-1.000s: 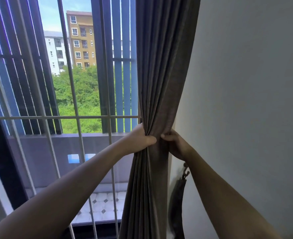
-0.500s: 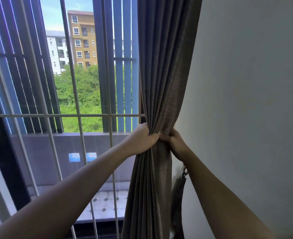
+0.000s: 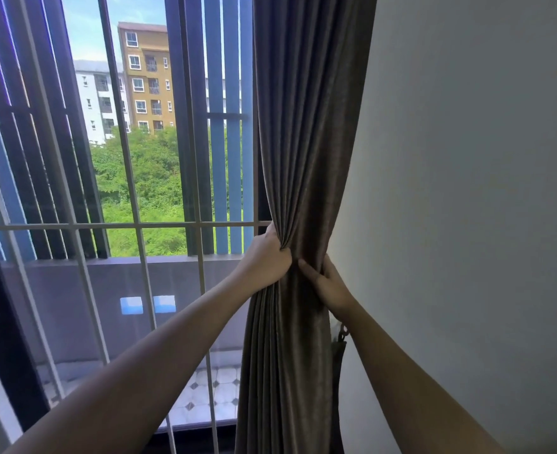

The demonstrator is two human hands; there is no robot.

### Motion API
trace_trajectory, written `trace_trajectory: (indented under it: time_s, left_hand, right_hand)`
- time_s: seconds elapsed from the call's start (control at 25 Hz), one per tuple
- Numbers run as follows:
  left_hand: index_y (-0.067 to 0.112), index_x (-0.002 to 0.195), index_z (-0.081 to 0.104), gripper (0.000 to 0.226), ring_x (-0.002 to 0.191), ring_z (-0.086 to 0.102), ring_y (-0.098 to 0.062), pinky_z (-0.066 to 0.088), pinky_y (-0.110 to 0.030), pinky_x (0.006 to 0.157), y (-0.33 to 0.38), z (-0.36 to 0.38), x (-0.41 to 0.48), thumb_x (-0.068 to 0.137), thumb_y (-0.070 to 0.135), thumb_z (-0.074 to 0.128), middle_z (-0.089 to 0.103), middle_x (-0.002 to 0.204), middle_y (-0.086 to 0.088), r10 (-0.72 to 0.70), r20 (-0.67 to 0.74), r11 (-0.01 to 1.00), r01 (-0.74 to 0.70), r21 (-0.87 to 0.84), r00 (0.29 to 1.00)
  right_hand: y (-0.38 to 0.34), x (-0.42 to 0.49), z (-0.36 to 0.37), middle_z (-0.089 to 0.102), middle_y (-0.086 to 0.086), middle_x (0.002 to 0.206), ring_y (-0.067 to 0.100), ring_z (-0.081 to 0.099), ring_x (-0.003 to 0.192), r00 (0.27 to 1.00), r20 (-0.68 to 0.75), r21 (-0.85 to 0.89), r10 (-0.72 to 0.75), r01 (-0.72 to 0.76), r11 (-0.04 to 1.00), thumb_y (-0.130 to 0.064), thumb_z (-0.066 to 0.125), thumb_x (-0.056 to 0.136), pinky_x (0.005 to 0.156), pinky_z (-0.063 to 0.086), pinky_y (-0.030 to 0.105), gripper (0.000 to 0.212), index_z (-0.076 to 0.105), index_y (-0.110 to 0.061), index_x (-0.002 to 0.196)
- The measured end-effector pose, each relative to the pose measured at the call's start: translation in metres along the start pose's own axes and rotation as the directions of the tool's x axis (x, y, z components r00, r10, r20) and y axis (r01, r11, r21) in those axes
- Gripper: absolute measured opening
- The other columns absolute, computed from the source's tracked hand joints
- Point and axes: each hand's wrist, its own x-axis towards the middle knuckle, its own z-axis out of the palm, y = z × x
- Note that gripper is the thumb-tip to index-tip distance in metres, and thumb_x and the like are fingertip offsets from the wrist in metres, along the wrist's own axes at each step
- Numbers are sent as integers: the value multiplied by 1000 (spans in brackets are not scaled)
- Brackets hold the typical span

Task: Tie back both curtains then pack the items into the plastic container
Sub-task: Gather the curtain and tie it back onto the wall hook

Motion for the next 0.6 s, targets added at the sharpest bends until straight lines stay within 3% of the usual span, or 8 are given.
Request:
trace_trajectory:
  time_s: [0.12,0.28,0.44,0.6]
  left_hand:
    - [20,133,36,52,101,58,-22,50,-36,87,-6,3,28,82,19,47,58,113,-5,-102,107,994,106,-34,989]
    - [19,137,31,71,107,57,-25,50,-45,93,-12,13,64,69,19,51,55,117,-6,-202,261,969,231,-86,944]
    - [21,144,12,74,119,46,-32,42,-48,103,12,13,55,82,6,48,43,131,-12,-264,297,928,325,-179,918]
    - [19,139,18,70,116,49,-34,45,-54,98,21,15,57,81,-3,49,43,123,-15,-299,365,898,389,-204,882]
  right_hand:
    - [7,-13,5,61,1,117,18,59,110,998,66,12,11,-12,1000,-24,57,78,99,47,37,44,50,-25,122]
    - [2,-24,12,59,-3,115,10,59,106,996,89,-130,25,-14,991,-22,70,66,93,49,30,65,40,-28,123]
    - [0,-35,29,54,-12,120,5,56,106,998,-61,-262,30,-45,964,-34,82,62,92,44,24,83,31,-35,128]
    - [-1,-36,50,57,-8,119,13,58,107,946,-324,-377,-14,-115,919,-45,81,58,91,45,25,88,35,-25,131]
